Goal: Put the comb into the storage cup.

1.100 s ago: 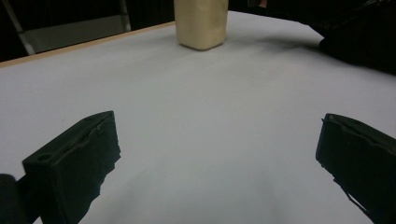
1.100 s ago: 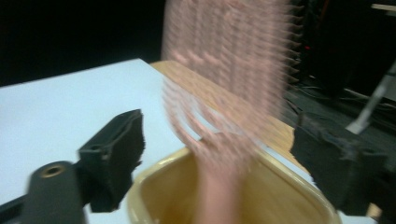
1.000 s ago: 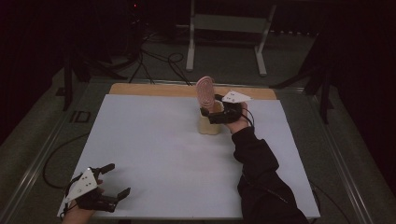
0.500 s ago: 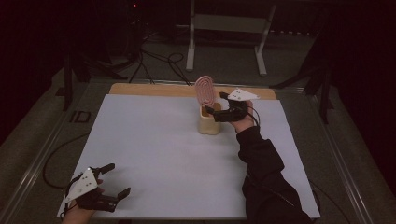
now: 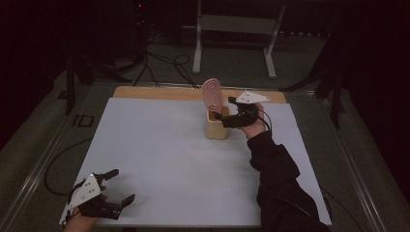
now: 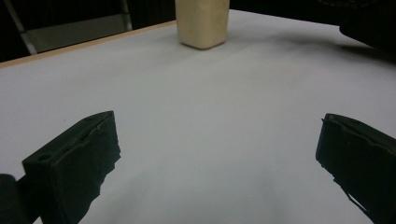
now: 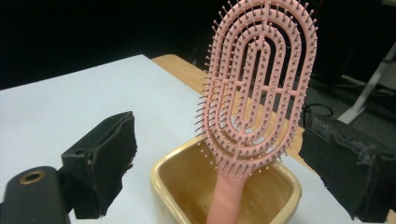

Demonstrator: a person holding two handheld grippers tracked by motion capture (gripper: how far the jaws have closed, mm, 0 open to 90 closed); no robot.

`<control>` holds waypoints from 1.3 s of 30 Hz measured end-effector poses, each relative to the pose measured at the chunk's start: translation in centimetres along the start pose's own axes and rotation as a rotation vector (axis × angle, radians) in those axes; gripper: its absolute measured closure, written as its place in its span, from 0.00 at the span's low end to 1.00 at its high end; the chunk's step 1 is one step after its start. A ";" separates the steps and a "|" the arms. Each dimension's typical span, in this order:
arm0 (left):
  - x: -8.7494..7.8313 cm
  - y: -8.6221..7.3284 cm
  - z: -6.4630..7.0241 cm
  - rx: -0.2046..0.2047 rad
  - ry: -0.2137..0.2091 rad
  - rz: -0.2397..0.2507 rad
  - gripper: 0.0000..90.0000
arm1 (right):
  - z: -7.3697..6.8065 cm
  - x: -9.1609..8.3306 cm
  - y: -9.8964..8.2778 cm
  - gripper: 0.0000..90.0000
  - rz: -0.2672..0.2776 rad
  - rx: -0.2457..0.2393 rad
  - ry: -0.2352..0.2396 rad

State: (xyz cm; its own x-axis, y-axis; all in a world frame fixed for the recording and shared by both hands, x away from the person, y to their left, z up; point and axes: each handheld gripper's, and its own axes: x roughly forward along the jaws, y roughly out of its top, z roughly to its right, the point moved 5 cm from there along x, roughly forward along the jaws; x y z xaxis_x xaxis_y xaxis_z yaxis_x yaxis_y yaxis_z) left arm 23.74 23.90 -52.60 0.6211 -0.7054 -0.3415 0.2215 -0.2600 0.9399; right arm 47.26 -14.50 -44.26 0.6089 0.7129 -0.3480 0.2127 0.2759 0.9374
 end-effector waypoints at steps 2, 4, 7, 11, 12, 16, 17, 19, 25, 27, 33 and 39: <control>0.0 0.0 0.0 0.000 -0.001 -0.001 0.00 | -0.1 -0.3 0.1 0.11 -0.007 0.007 0.006; 0.0 0.0 0.0 -0.001 -0.001 -0.002 0.00 | -0.3 -0.6 0.2 0.11 -0.020 0.021 0.016; 0.0 0.0 0.0 -0.001 0.002 -0.001 0.00 | -0.5 -1.0 0.2 0.11 -0.036 0.024 0.025; 0.1 0.0 0.0 -0.004 0.001 -0.003 0.00 | -0.8 -1.8 0.3 0.11 -0.049 0.021 0.037; 0.1 0.0 0.0 -0.003 0.002 -0.002 0.00 | -0.9 -1.9 0.4 0.11 -0.049 0.025 0.038; 0.1 0.0 0.0 -0.003 0.001 -0.001 0.00 | -1.2 -2.7 0.2 0.11 -0.064 0.037 0.051; 0.1 0.0 0.0 -0.005 0.001 0.000 0.00 | -1.3 -2.9 0.2 0.11 -0.067 0.035 0.054; 0.1 0.0 0.0 -0.003 0.000 -0.004 0.00 | -1.5 -3.4 0.2 0.11 -0.075 0.030 0.051; 0.0 0.0 0.0 0.000 0.002 -0.002 0.00 | -2.0 -4.7 0.2 0.11 -0.066 0.035 0.065; 0.0 0.0 0.0 -0.002 0.002 0.001 0.00 | -2.3 -5.2 0.2 0.11 -0.069 0.026 0.067; 0.0 0.0 0.0 -0.002 0.001 0.001 0.00 | -3.1 -6.3 0.1 0.11 -0.061 0.029 0.088; 0.0 0.0 0.1 -0.001 0.000 0.001 0.00 | -4.0 -7.6 -0.9 0.11 -0.059 0.043 0.111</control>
State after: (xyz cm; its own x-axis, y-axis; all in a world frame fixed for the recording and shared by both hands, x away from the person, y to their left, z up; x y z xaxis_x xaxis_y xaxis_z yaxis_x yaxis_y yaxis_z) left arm 23.68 23.86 -52.55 0.6217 -0.7053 -0.3408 0.2217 -0.2589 0.9401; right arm 39.38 -17.55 -42.51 0.5067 0.7636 -0.4003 0.2799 0.2935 0.9141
